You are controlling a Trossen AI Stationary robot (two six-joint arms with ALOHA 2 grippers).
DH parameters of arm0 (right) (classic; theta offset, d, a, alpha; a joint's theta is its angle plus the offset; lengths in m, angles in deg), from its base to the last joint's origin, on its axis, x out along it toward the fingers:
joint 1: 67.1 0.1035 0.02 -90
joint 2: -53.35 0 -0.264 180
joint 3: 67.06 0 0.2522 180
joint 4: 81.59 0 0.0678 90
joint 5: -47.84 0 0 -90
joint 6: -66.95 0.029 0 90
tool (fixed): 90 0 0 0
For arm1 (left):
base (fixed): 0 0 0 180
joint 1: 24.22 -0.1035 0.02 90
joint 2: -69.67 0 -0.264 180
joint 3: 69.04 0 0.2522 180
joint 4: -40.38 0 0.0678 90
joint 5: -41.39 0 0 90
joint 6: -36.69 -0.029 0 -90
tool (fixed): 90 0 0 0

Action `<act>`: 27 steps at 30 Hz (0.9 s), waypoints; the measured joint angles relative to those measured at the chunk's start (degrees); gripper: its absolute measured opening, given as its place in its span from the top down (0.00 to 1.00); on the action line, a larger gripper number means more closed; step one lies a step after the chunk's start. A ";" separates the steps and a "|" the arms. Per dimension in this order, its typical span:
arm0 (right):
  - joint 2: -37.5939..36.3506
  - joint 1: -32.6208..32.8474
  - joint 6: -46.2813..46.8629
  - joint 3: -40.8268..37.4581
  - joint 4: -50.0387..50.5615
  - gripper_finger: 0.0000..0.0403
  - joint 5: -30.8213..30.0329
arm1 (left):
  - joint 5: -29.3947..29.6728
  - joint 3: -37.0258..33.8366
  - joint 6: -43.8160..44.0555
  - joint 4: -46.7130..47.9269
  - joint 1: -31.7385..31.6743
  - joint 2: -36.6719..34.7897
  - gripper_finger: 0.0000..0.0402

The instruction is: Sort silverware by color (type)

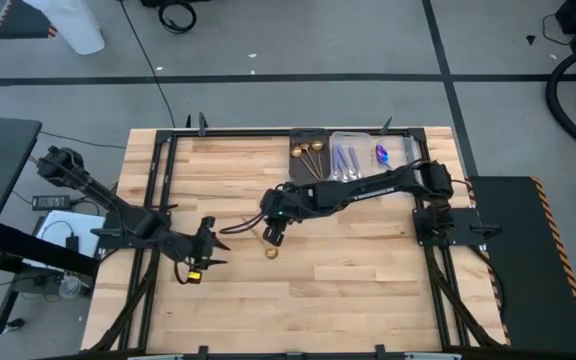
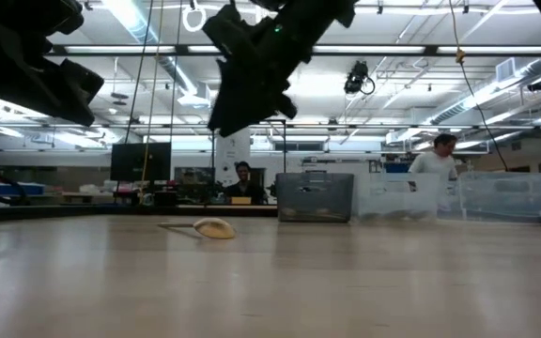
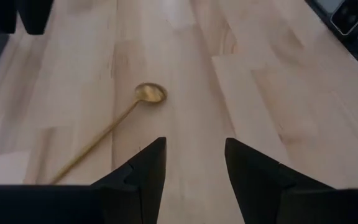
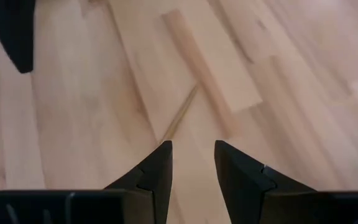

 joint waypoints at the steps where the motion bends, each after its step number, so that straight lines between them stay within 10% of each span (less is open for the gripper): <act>1: 0.53 0.00 -0.01 -0.01 -1.47 0.68 0.91 | -0.02 -0.02 1.07 0.18 0.06 0.03 0.57; 27: 8.88 4.97 5.43 -0.01 -5.23 0.68 -1.43 | -2.08 0.00 20.57 0.93 1.32 0.07 0.57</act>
